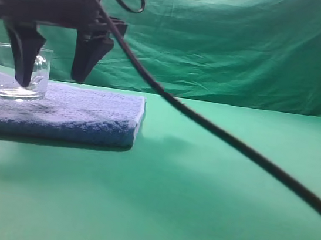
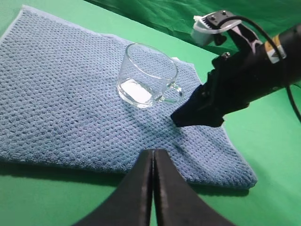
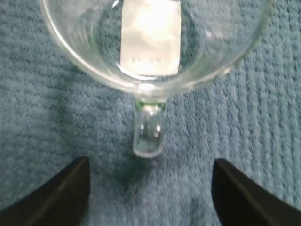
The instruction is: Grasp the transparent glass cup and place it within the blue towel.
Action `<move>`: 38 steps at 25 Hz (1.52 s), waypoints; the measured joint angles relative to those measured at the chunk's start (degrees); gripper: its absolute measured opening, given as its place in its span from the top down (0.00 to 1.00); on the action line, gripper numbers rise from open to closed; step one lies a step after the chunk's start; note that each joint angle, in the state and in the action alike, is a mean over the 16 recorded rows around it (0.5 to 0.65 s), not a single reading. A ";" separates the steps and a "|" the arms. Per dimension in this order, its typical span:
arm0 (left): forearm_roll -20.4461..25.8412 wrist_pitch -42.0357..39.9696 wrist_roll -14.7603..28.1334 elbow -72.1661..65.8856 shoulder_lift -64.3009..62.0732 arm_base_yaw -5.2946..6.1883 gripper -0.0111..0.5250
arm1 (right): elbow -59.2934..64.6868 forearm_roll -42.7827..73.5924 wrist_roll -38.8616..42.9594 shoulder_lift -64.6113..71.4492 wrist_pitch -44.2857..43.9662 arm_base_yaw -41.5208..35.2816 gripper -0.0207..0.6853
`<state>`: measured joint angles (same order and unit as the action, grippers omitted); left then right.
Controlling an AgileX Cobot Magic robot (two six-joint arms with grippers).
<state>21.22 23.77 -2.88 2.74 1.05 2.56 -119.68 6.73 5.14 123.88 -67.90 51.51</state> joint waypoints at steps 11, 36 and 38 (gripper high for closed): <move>0.00 0.00 0.00 0.00 0.00 0.00 0.98 | 19.05 0.46 7.46 -19.10 3.09 0.00 0.90; 0.00 0.00 0.00 0.00 0.00 0.00 0.98 | 63.03 1.87 10.89 -73.87 15.64 0.00 0.90; 0.00 0.00 0.00 0.00 0.00 0.00 0.98 | 63.43 2.73 10.90 -75.90 15.07 -0.03 0.90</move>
<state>21.22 23.77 -2.88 2.74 1.05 2.56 -56.25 9.46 16.04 47.98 -52.84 51.48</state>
